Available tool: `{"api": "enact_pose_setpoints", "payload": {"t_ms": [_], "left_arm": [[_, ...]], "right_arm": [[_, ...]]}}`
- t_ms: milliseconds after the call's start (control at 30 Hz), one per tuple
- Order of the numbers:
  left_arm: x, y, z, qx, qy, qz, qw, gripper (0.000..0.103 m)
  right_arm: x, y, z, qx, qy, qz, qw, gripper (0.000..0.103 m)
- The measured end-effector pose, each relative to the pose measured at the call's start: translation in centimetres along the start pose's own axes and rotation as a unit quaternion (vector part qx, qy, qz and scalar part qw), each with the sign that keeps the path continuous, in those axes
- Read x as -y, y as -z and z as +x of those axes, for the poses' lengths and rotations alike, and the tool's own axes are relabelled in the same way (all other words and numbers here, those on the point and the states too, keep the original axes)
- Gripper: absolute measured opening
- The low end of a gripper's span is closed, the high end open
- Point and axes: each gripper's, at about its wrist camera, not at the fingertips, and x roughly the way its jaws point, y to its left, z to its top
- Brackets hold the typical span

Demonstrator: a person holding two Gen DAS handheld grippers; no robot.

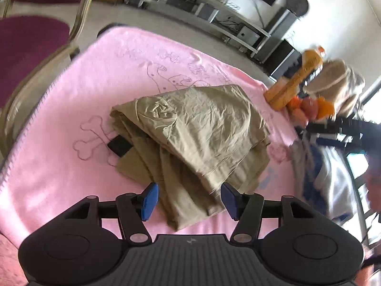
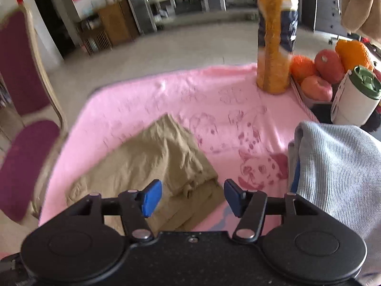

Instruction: Fold clothes

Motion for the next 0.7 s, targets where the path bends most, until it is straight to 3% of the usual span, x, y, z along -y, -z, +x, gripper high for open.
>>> {"api": "enact_pose_setpoints", "payload": {"t_ms": [100,200,333,433,533,600,633,667,700], "left_arm": [[0.4,-0.9,1.4,-0.016,-0.006,-0.028,0.9995,0.048],[0.8,-1.6,3.1,-0.030,-0.024,-0.043,0.9984,0.046],[0.8,-2.0,5.5,-0.047,-0.034,-0.062,0.9964,0.046],[1.5,-2.2,6.2,-0.046,-0.039,-0.047,0.9971,0.044],[2.1,-2.1,6.6,-0.047,-0.049,-0.028,0.9973,0.033],[2.6,-1.9,7.0,-0.049,-0.062,-0.012,0.9968,0.016],[2.9,-1.7,7.2,-0.049,-0.069,-0.003,0.9964,0.014],[3.3,-1.5,7.1,-0.047,-0.076,0.010,0.9960,0.010],[3.7,-1.3,7.0,-0.043,-0.082,0.024,0.9954,0.006]], "right_arm": [[2.0,0.0,1.3,0.038,-0.017,0.033,0.999,0.055],[4.2,0.2,3.7,0.050,-0.045,0.091,0.994,0.049],[6.3,0.6,7.6,0.034,-0.075,0.148,0.986,0.049],[6.7,0.4,10.3,0.007,-0.090,0.169,0.981,0.051],[5.9,0.2,11.9,-0.002,-0.095,0.150,0.984,0.058],[5.1,0.3,12.9,-0.004,-0.081,0.131,0.988,0.058],[4.9,0.4,13.3,-0.006,-0.076,0.129,0.989,0.051],[4.8,0.6,13.4,-0.008,-0.077,0.133,0.988,0.031],[4.7,0.8,13.3,-0.008,-0.079,0.138,0.987,0.021]]}}
